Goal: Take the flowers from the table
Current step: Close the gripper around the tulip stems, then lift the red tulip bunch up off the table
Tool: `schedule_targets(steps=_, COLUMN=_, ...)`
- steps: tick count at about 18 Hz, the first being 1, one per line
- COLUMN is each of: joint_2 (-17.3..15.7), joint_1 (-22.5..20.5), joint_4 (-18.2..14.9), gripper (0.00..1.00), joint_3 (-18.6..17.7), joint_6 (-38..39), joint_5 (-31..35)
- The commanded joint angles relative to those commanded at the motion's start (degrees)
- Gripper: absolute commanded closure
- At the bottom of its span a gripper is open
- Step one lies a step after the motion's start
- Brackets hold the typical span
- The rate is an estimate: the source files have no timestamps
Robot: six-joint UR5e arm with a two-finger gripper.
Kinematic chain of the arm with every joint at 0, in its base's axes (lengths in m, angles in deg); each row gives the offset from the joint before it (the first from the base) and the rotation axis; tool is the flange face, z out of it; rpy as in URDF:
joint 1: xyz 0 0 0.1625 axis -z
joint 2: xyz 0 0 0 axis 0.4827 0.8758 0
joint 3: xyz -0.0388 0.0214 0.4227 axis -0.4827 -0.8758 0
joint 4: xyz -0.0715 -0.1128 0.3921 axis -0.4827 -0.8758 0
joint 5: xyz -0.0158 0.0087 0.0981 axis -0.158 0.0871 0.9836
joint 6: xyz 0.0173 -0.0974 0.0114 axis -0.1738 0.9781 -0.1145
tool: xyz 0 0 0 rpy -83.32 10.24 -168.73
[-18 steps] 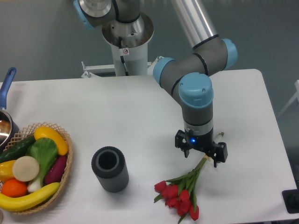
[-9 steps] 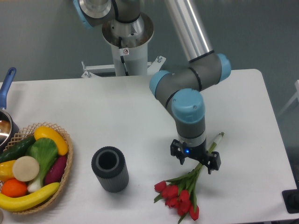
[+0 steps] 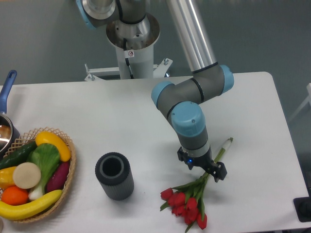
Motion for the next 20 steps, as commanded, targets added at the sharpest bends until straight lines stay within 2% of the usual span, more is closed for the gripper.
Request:
schedule_targets(steps=2, joint_2=1.76, joint_1=-0.09, joint_4=0.00, gripper=0.00, joint_3=1.41, joint_6=-0.35, joint_5=0.09)
schedule_targets(steps=5, joint_2=1.77, joint_1=-0.88, joint_4=-0.35, gripper=0.01, joint_3=1.41, joint_6=-1.14, joint_5=-0.26)
schedule_targets(steps=6, joint_2=1.77, joint_1=-0.97, joint_4=-0.44, gripper=0.05, joint_3=1.41, joint_6=-1.40, joint_5=-0.35)
schedule_targets(steps=10, joint_2=1.77, joint_1=-1.06, joint_4=-0.53, gripper=0.51, joint_3=1.59, joint_6=-1.32, joint_5=-0.44)
schedule_targets(steps=12, joint_2=1.51, joint_1=-1.23, joint_4=-0.61, gripper=1.00, joint_3=1.07, joint_6=-0.71, joint_5=-0.70)
schedule_targets(steps=16, joint_2=1.33, joint_1=-1.41, joint_4=-0.88, gripper=1.00, joint_3=0.97, joint_6=-0.44, joint_5=-1.32)
schedule_targets(steps=20, joint_2=-0.25, joint_1=-1.41, joint_4=-0.88, gripper=1.00, joint_3=0.89, joint_6=5.87, joint_5=-2.10)
